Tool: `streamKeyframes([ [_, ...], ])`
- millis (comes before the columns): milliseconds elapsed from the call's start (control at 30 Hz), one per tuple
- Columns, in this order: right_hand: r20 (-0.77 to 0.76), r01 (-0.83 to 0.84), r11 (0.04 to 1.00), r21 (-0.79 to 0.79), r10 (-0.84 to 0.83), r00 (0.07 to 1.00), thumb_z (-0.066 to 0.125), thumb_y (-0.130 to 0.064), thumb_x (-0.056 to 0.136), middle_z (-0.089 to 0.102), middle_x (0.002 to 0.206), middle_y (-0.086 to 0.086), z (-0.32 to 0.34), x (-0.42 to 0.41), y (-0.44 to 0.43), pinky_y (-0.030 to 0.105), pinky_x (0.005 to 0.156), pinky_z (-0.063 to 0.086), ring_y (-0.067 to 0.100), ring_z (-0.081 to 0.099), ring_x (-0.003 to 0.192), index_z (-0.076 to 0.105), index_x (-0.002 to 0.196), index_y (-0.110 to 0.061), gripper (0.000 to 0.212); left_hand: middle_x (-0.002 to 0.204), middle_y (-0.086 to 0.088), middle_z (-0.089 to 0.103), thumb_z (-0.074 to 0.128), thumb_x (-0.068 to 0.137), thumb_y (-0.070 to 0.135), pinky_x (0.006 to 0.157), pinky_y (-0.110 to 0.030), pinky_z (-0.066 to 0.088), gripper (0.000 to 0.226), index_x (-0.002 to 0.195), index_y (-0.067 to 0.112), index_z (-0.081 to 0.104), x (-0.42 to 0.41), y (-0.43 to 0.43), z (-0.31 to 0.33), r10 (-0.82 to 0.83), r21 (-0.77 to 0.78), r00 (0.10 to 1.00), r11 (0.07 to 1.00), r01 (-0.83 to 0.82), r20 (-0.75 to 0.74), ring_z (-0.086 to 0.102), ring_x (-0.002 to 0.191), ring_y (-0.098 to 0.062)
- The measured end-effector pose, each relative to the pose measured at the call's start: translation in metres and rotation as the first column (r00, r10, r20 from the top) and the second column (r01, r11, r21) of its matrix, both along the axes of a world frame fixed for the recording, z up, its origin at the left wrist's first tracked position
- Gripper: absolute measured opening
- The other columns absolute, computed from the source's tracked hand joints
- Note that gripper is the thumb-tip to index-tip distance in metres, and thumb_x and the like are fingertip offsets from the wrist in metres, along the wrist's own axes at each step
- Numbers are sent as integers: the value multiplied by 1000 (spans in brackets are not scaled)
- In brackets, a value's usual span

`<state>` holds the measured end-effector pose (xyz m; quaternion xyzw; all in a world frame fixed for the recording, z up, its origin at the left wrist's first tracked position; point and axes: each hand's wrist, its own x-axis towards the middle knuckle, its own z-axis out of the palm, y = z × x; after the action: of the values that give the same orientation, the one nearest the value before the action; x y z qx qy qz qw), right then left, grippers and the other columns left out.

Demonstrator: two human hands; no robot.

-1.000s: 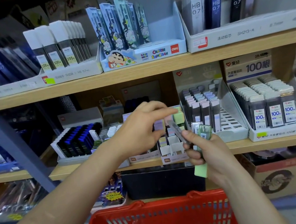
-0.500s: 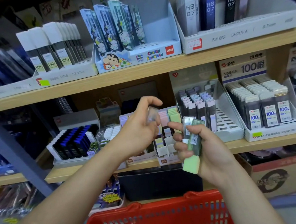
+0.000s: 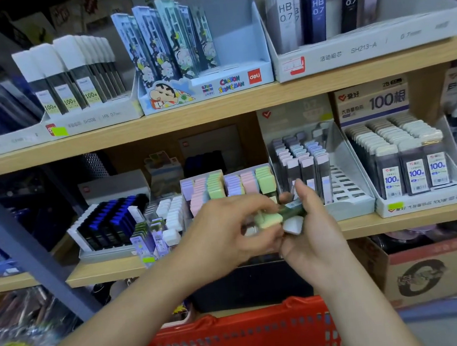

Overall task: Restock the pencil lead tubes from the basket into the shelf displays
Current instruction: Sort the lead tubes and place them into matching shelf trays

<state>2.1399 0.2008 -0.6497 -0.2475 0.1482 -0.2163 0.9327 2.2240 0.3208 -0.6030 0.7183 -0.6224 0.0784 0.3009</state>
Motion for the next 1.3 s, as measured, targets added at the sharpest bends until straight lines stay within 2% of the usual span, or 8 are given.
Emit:
streamKeyframes([
  [100, 1, 22, 994, -110, -22, 1000, 67, -46, 78, 56, 69, 1, 4, -8, -3, 14, 38, 32, 7, 43, 46, 59, 80, -16, 32, 62, 4, 62, 69, 87, 27, 50, -13, 36, 11, 87, 17, 68, 5, -2, 9, 76, -61, 961, 994, -95, -266, 47, 49, -2],
  [267, 6, 58, 938, -341, -59, 998, 67, -31, 80, 56, 63, -4, 10, -19, -9, 11, 33, 26, 4, 38, 42, 66, 65, -19, 19, 62, -6, 64, 63, 90, 21, 40, -17, 33, 14, 92, 9, 69, 12, -2, 16, 57, -95, 726, 981, -167, -686, 43, 44, -10],
  [400, -52, 35, 871, -489, -69, 996, 67, -27, 82, 56, 65, 0, 9, -20, -11, 13, 36, 31, 10, 46, 49, 65, 76, -16, 12, 65, -2, 64, 63, 91, 21, 41, -18, 34, 9, 96, 16, 69, 19, -4, 16, 78, -89, 646, 971, -223, -759, 45, 51, -10],
  [600, -180, 25, 807, -590, -162, 970, 59, -38, 93, 60, 70, -1, 0, -21, -17, 17, 38, 24, 8, 30, 44, 72, 76, -21, 27, 73, 6, 65, 68, 87, 21, 52, -22, 39, 4, 90, 21, 70, 28, -9, 22, 209, -78, 773, 946, -315, -599, 51, 54, -2],
  [800, -152, 171, 901, -399, -249, 956, 40, -25, 102, 48, 67, 1, -7, -32, -43, 18, 34, 16, 8, 24, 42, 65, 101, -13, 28, 80, 20, 62, 78, 78, 29, 64, -13, 41, 14, 85, 33, 66, 31, -29, 36, 368, -150, 896, 900, -410, -248, 56, 78, 6],
  [933, -128, 182, 899, -398, -252, 959, 38, -19, 102, 49, 70, 1, -10, -34, -47, 19, 36, 22, 10, 32, 45, 68, 100, -10, 31, 75, 23, 54, 74, 82, 34, 60, -5, 34, 17, 97, 28, 68, 25, -44, 21, 389, -64, 920, 918, -392, -52, 51, 73, 9],
  [1133, -163, 103, 868, -486, -206, 965, 54, -14, 99, 63, 84, 2, -10, -33, -41, 20, 44, 43, 12, 59, 59, 70, 108, -7, 21, 103, 3, 71, 70, 86, 36, 70, -18, 41, 27, 109, 23, 67, 23, -59, 12, 408, -20, 907, 913, -408, 103, 61, 87, -8],
  [1300, -158, 124, 864, -489, -227, 961, 61, -10, 92, 64, 66, 0, -14, -33, -38, 18, 44, 46, 11, 62, 56, 71, 94, -9, 10, 102, 3, 71, 70, 85, 37, 79, -29, 50, 28, 108, 22, 67, 26, -70, 11, 407, 17, 899, 910, -414, 162, 64, 96, -17],
])
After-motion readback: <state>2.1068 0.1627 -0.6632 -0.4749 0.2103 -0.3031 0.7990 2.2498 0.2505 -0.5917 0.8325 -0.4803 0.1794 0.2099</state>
